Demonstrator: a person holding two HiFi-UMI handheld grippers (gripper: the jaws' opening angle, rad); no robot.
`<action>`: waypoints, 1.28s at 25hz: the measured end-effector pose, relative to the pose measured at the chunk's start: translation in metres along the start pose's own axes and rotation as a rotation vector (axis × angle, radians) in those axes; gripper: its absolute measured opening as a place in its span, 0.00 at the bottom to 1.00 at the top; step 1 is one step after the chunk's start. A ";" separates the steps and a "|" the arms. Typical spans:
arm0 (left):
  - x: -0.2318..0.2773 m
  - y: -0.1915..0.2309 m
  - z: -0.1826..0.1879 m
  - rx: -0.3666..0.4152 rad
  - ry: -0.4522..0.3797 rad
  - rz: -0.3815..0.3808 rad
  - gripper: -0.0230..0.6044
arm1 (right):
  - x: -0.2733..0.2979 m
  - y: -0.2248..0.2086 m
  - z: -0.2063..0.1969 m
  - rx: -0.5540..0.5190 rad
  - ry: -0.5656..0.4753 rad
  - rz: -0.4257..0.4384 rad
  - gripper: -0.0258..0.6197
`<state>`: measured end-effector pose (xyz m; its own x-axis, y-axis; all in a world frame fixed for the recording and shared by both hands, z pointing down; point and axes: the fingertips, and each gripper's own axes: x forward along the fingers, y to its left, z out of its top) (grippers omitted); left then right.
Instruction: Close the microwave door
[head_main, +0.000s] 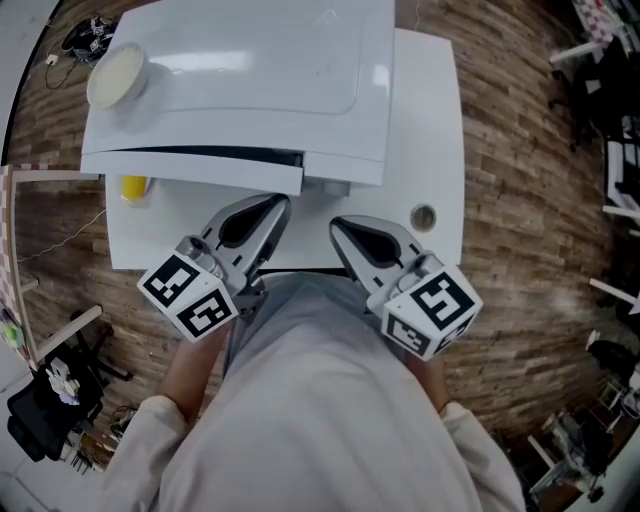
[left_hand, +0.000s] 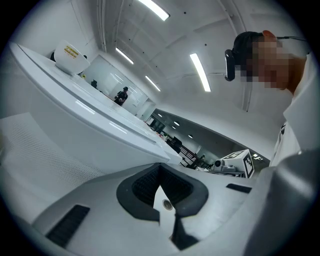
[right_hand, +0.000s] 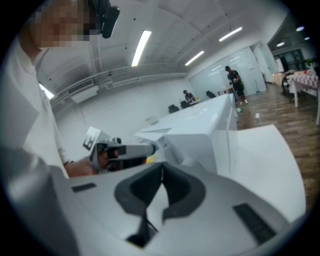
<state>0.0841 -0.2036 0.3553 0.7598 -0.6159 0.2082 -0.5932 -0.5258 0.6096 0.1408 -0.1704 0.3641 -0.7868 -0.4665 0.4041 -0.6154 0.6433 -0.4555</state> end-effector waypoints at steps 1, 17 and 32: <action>0.000 0.001 0.000 -0.004 -0.003 0.003 0.06 | 0.000 0.000 0.000 0.000 0.000 -0.001 0.08; 0.007 0.003 -0.004 -0.041 0.007 -0.006 0.06 | -0.001 -0.009 -0.004 0.025 0.012 0.031 0.08; 0.011 0.006 -0.001 -0.077 -0.023 -0.004 0.06 | 0.000 -0.017 -0.003 0.024 0.013 0.043 0.08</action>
<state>0.0890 -0.2129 0.3616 0.7555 -0.6275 0.1882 -0.5671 -0.4826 0.6674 0.1515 -0.1790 0.3742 -0.8120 -0.4307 0.3939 -0.5820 0.6475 -0.4919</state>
